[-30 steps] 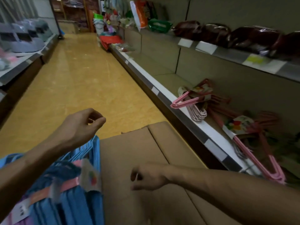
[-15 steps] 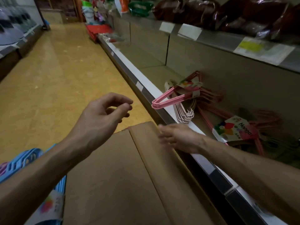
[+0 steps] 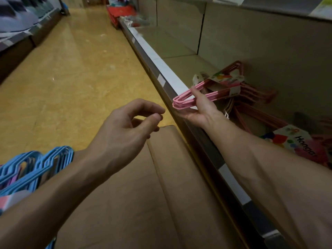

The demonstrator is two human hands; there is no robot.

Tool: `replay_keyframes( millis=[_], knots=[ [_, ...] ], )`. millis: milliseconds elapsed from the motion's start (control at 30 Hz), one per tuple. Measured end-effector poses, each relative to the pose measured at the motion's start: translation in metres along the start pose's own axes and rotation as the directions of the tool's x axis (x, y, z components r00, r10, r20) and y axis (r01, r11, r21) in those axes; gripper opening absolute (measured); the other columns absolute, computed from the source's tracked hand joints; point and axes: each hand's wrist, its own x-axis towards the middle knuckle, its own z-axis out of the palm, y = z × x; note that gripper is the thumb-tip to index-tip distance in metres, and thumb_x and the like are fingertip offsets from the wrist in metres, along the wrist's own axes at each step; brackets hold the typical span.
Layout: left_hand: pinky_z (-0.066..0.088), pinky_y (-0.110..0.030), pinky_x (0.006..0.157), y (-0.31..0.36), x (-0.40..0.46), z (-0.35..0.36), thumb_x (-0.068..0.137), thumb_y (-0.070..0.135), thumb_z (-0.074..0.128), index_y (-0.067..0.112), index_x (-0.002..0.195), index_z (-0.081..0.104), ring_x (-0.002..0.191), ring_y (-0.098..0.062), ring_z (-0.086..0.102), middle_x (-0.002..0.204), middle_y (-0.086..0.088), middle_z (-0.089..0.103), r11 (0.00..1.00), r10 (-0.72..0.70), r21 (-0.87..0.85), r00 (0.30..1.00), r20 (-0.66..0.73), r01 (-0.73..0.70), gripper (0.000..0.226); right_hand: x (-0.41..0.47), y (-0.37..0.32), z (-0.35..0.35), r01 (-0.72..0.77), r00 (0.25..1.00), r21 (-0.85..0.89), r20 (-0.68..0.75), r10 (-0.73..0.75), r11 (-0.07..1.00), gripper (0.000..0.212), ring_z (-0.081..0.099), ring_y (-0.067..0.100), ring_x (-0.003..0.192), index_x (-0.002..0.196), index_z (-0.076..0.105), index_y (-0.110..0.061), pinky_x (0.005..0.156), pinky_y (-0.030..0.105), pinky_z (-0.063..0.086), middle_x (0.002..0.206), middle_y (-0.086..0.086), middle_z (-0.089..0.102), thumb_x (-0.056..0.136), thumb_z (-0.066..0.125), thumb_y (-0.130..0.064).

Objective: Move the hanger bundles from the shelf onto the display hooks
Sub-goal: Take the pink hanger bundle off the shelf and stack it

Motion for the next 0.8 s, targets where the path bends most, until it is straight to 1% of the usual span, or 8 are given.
replay_keyframes(
  millis=[100, 200, 300, 400, 533, 667, 733, 800],
  knots=[
    [0.057, -0.028, 0.078, 0.0, -0.001, -0.002, 0.096, 0.026, 0.055, 0.033, 0.104, 0.066, 0.092, -0.003, 0.069, 0.104, 0.012, 0.068, 1.0, -0.015, -0.021, 1.0, -0.002, 0.015, 0.016, -0.001, -0.008, 0.004, 0.07, 0.998, 0.031, -0.008, -0.07, 0.997, 0.014, 0.065, 0.042, 0.099, 0.107, 0.055, -0.004, 0.09, 0.068, 0.049, 0.106, 0.027, 0.062, 0.097, 0.058, -0.012],
    [0.057, -0.027, 0.076, 0.003, -0.001, -0.001, 0.097, 0.025, 0.054, 0.032, 0.106, 0.065, 0.09, -0.003, 0.07, 0.104, 0.012, 0.068, 0.999, -0.024, -0.032, 1.0, 0.001, 0.024, 0.016, -0.007, -0.018, 0.0, 0.087, 0.996, 0.113, -0.024, -0.085, 0.99, 0.026, 0.063, 0.044, 0.103, 0.121, 0.052, -0.003, 0.083, 0.066, 0.054, 0.118, 0.032, 0.055, 0.097, 0.047, 0.001],
    [0.056, -0.025, 0.073, 0.008, -0.002, -0.002, 0.096, 0.026, 0.055, 0.033, 0.107, 0.064, 0.089, -0.002, 0.069, 0.106, 0.011, 0.067, 1.0, -0.013, -0.024, 1.0, 0.019, 0.014, 0.016, -0.024, -0.023, -0.006, 0.059, 0.998, 0.099, -0.026, -0.056, 0.993, 0.036, 0.063, 0.041, 0.106, 0.13, 0.051, -0.004, 0.081, 0.058, 0.057, 0.12, 0.032, 0.053, 0.097, 0.041, 0.007],
    [0.056, -0.024, 0.072, 0.014, -0.006, -0.006, 0.096, 0.026, 0.055, 0.033, 0.108, 0.064, 0.088, -0.001, 0.069, 0.106, 0.011, 0.067, 1.0, 0.002, -0.027, 0.999, 0.032, -0.001, 0.016, -0.043, -0.021, -0.017, 0.024, 0.997, -0.016, -0.069, -0.025, 1.0, 0.04, 0.067, 0.036, 0.103, 0.131, 0.049, -0.005, 0.077, 0.05, 0.059, 0.121, 0.028, 0.055, 0.095, 0.038, 0.01],
    [0.056, -0.024, 0.074, 0.018, -0.013, -0.02, 0.097, 0.027, 0.055, 0.036, 0.108, 0.063, 0.088, 0.003, 0.067, 0.107, 0.013, 0.065, 1.0, 0.009, 0.016, 0.998, 0.068, -0.01, 0.016, -0.075, -0.009, -0.037, -0.039, 0.997, -0.236, -0.079, 0.021, 0.971, 0.031, 0.068, 0.032, 0.104, 0.122, 0.052, 0.001, 0.084, 0.047, 0.059, 0.12, 0.025, 0.061, 0.094, 0.042, 0.009],
    [0.057, -0.03, 0.081, 0.022, -0.02, -0.046, 0.097, 0.029, 0.056, 0.039, 0.106, 0.063, 0.09, 0.0, 0.067, 0.106, 0.016, 0.065, 0.996, 0.026, 0.085, 0.997, 0.077, -0.033, 0.015, -0.112, 0.005, -0.038, -0.023, 1.0, -0.436, -0.001, 0.025, 0.9, 0.016, 0.068, 0.032, 0.091, 0.106, 0.055, 0.007, 0.079, 0.05, 0.058, 0.107, 0.027, 0.064, 0.095, 0.044, 0.009],
    [0.057, -0.032, 0.083, 0.024, -0.023, -0.06, 0.097, 0.029, 0.056, 0.038, 0.107, 0.063, 0.094, -0.004, 0.067, 0.108, 0.016, 0.065, 0.994, 0.032, 0.106, 0.998, 0.062, -0.039, 0.015, -0.129, 0.015, -0.032, -0.013, 0.998, -0.492, 0.045, 0.041, 0.87, 0.022, 0.068, 0.035, 0.085, 0.113, 0.049, 0.005, 0.071, 0.05, 0.06, 0.108, 0.034, 0.063, 0.092, 0.045, 0.013],
    [0.056, -0.029, 0.082, 0.026, -0.026, -0.073, 0.097, 0.03, 0.056, 0.037, 0.108, 0.063, 0.097, -0.006, 0.065, 0.108, 0.017, 0.063, 0.991, 0.035, 0.128, 0.998, 0.044, -0.04, 0.015, -0.146, 0.028, -0.023, 0.004, 0.991, -0.57, 0.109, 0.071, 0.822, 0.03, 0.067, 0.036, 0.08, 0.115, 0.043, -0.005, 0.064, 0.046, 0.061, 0.102, 0.036, 0.06, 0.091, 0.047, 0.013]
  ],
)
